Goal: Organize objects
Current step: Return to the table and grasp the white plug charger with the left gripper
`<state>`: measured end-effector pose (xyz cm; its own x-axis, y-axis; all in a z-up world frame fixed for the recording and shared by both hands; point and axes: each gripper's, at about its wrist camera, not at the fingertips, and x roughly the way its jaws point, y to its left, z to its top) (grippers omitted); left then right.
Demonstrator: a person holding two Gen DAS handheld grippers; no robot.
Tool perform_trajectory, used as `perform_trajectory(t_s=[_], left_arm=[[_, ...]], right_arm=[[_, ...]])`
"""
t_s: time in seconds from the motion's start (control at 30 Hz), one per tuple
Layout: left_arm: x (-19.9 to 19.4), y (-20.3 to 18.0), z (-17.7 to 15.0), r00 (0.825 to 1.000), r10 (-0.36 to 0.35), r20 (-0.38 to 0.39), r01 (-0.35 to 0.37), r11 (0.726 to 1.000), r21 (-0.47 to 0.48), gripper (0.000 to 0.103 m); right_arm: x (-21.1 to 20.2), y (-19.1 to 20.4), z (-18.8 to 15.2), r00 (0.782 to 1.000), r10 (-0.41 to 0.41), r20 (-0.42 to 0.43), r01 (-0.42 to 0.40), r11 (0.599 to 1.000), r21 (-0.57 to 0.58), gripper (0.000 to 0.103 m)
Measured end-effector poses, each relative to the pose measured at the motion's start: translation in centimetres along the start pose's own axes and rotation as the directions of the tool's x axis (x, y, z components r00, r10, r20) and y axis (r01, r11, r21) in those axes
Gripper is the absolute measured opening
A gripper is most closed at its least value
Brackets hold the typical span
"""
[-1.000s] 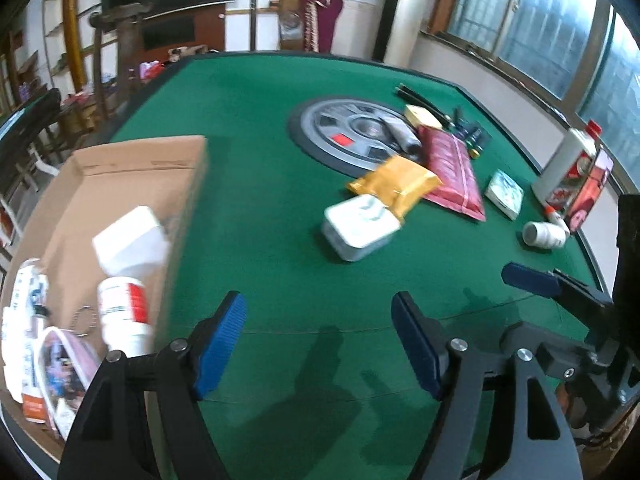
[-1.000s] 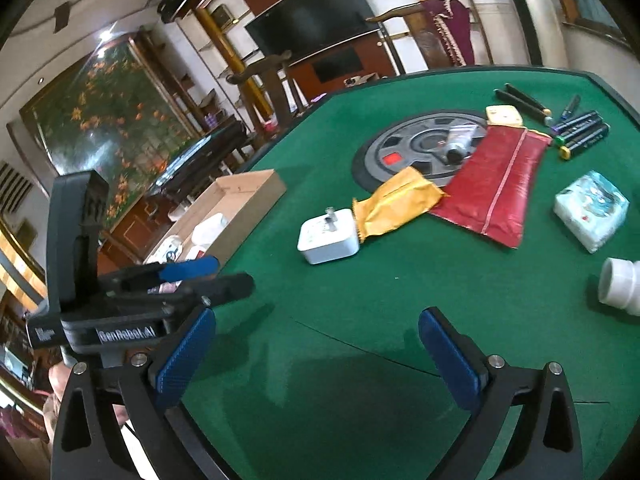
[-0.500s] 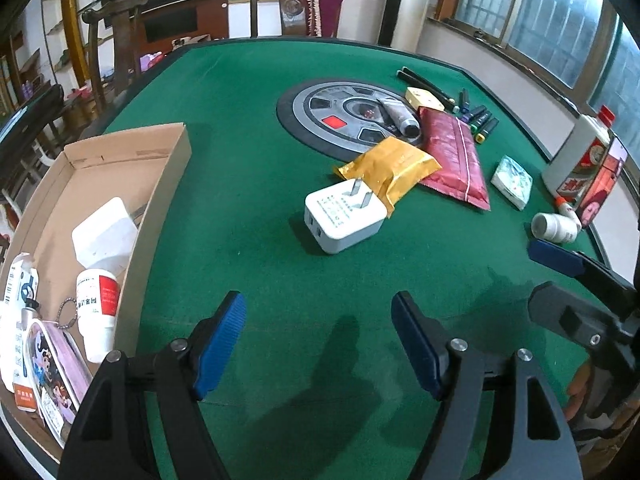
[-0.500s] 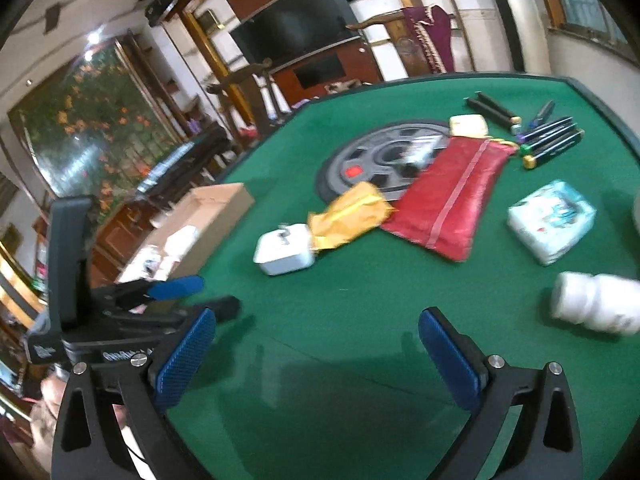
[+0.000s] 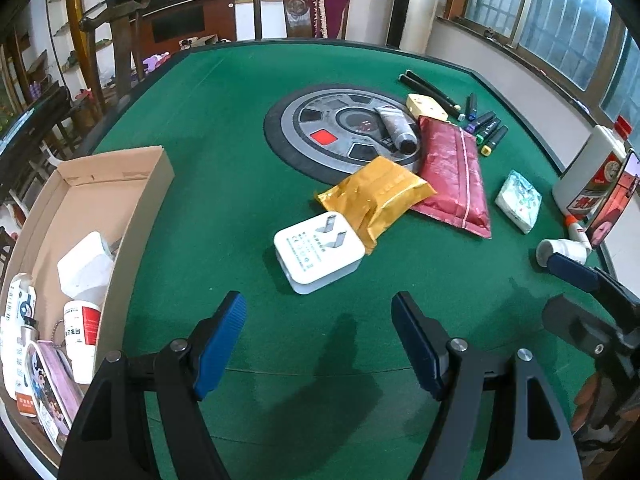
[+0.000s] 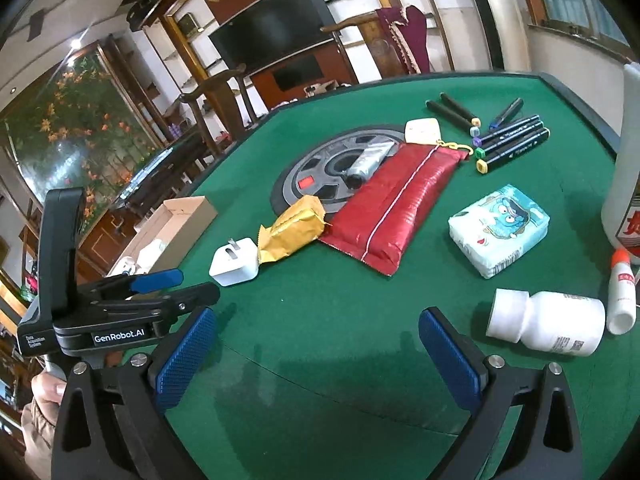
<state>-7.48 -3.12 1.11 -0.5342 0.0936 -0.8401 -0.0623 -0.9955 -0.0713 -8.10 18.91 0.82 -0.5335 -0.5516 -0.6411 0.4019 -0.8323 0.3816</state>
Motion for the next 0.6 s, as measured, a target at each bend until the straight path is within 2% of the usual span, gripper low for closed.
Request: perform_trajectory(t_s=[0.13, 0.27, 0.37, 0.6], left_arm=[[-1.5, -0.4, 0.2, 1.000, -0.015, 0.024, 0.014, 0.999, 0.029, 0.075], [-2.2, -0.2, 1.0, 0.999, -0.002, 0.046, -0.001, 0.997, 0.076, 0.075], [-1.5, 0.2, 1.7, 0.999, -0.004, 0.037, 0.001, 0.996, 0.092, 0.075], [1.9, 0.9, 2.3, 1.000, -0.014, 0.005, 0.014, 0.991, 0.136, 0.074]], right_arm=[[-0.3, 0.1, 0.0, 1.000, 0.011, 0.021, -0.011, 1.000, -0.004, 0.103], [-0.7, 0.0, 0.0, 0.999, 0.013, 0.044, -0.013, 1.000, -0.005, 0.103], [-0.7, -0.1, 0.0, 0.998, 0.015, 0.060, -0.014, 1.000, -0.016, 0.103], [0.5, -0.5, -0.1, 0.999, 0.025, 0.029, -0.025, 1.000, -0.006, 0.103]])
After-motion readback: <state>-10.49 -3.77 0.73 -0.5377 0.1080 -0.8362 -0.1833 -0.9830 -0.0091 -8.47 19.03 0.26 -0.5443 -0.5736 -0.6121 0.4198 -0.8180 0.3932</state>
